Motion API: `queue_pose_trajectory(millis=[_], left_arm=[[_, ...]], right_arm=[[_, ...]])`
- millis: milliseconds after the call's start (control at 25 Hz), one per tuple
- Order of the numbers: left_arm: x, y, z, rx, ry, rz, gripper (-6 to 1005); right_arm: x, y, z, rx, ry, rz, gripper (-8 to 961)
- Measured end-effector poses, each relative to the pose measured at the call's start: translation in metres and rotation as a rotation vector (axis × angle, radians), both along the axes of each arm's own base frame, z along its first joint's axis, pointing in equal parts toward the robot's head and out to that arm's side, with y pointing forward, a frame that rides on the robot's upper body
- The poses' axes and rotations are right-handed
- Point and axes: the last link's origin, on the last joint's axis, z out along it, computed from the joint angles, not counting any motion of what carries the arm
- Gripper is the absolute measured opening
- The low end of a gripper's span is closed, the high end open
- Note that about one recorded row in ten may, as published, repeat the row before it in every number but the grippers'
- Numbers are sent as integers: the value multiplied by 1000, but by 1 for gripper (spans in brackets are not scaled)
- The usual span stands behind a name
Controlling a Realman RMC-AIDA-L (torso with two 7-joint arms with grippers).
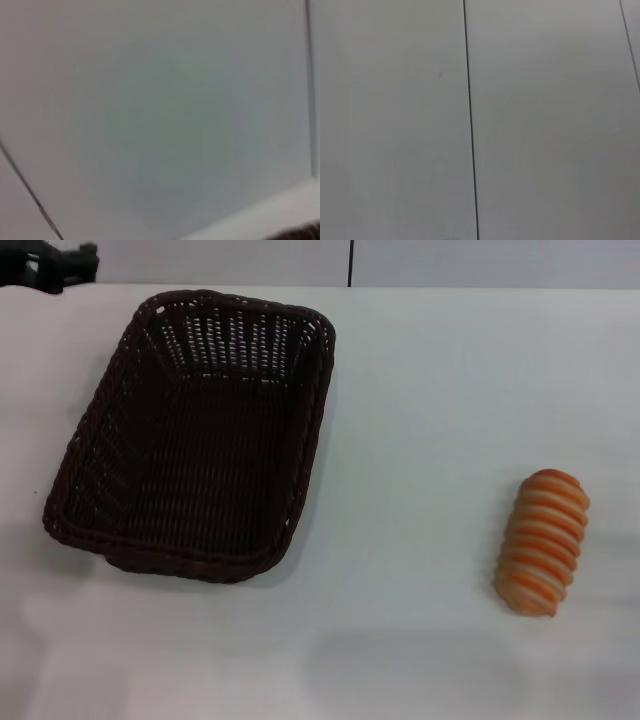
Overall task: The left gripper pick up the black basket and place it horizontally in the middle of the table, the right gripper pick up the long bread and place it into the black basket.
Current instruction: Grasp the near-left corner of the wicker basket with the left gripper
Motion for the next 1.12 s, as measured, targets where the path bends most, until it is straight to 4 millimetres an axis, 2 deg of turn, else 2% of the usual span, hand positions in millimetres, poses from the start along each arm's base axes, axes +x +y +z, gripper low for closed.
queue_pose_trajectory(millis=[80, 160, 280, 680, 1120], left_arm=[[-1, 6, -6, -99, 35, 54, 790], [-2, 9, -10, -126, 30, 81, 790], [-14, 17, -23, -180, 25, 151, 789], [-39, 32, -46, -258, 35, 258, 787], [-52, 37, -58, -302, 51, 327, 785]], right_arm=[[-4, 2, -2, 0, 0, 1, 762], [-5, 2, -3, 1, -1, 0, 762], [-10, 3, -5, 6, -17, -9, 762], [-13, 6, -7, 1, -28, -16, 763], [-14, 9, -9, -8, -22, -15, 763]])
